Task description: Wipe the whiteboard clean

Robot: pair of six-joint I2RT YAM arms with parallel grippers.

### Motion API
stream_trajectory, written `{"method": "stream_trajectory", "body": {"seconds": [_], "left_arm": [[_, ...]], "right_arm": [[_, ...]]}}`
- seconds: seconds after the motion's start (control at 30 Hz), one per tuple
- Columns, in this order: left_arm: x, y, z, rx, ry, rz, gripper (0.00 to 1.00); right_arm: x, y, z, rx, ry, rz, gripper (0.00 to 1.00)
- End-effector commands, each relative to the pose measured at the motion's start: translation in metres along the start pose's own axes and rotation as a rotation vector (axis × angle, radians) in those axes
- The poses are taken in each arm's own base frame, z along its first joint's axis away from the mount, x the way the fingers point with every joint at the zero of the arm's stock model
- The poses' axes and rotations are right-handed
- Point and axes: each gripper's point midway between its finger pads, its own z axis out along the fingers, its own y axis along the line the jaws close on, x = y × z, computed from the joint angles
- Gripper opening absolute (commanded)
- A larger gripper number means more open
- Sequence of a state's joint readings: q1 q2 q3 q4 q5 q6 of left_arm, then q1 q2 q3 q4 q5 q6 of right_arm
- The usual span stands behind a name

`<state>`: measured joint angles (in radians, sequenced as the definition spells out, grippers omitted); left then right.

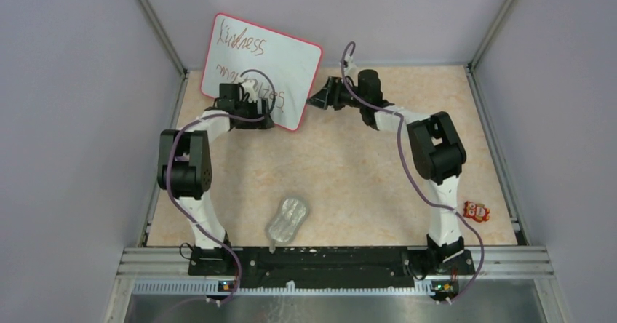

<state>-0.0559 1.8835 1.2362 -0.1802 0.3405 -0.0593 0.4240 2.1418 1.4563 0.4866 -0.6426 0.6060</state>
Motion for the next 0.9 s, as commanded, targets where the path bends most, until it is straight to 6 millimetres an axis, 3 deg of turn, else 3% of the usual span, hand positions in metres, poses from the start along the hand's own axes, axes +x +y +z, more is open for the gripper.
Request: {"method": "stream_trajectory", "body": {"seconds": [0.0,0.07,0.23,0.57,0.7,0.87], "left_arm": [[-0.021,-0.012,0.010,0.093,-0.045,0.027,0.83],[-0.020,-0.010,0.011,0.082,-0.038,0.028,0.76],[-0.026,-0.002,0.012,0.046,-0.047,0.055,0.73],[-0.022,0.007,0.022,0.005,-0.009,0.081,0.52],[-0.018,0.013,0.026,-0.022,0.005,0.093,0.37],[-0.013,0.013,0.029,-0.020,0.024,0.093,0.31]], "right_arm": [[-0.017,0.011,0.006,-0.062,-0.031,-0.068,0.74],[-0.017,0.010,0.005,-0.057,-0.030,-0.074,0.74],[-0.019,0.014,0.002,-0.063,-0.042,-0.089,0.73],[-0.016,0.013,0.002,-0.059,-0.035,-0.095,0.73],[-0.019,0.008,-0.002,-0.047,-0.044,-0.087,0.73],[-0.023,-0.002,-0.009,-0.031,-0.059,-0.063,0.73]]}}
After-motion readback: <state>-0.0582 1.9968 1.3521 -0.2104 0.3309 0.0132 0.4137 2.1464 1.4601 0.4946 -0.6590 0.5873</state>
